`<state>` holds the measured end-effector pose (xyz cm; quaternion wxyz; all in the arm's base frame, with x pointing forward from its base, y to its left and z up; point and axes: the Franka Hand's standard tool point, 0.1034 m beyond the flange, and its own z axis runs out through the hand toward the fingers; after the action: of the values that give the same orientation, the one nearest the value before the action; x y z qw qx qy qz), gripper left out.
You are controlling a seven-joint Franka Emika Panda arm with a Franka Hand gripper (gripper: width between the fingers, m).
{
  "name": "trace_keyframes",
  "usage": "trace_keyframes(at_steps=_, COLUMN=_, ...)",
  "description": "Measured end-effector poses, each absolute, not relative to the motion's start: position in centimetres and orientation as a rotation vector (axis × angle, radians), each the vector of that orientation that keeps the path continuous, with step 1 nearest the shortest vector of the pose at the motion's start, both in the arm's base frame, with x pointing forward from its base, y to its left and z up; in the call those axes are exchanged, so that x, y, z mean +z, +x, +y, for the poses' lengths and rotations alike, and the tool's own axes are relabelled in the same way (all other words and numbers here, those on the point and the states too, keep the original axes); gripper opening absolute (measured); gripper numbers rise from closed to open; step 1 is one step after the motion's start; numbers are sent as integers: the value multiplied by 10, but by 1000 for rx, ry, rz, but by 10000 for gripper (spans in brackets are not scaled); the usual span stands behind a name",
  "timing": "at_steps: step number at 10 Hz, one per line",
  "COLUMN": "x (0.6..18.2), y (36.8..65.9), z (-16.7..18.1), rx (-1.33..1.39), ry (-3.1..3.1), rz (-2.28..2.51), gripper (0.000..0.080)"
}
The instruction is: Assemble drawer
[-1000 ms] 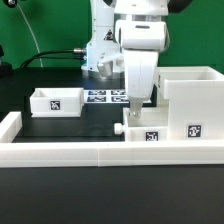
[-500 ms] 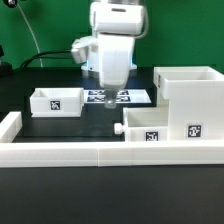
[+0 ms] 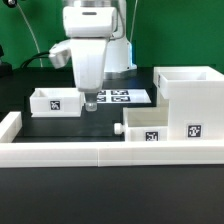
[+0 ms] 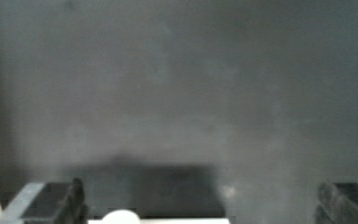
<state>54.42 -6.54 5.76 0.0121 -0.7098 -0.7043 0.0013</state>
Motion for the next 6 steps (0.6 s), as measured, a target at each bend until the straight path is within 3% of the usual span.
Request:
trace_keyframes(at_steps=4, x=40, y=540, z=-77, rx=-119, ry=-2130, rz=-2118, gripper=648)
trace_keyframes(at_steps=6, x=30, y=544, z=-59, rx=-127, ry=-2145, rz=-2064, gripper=648)
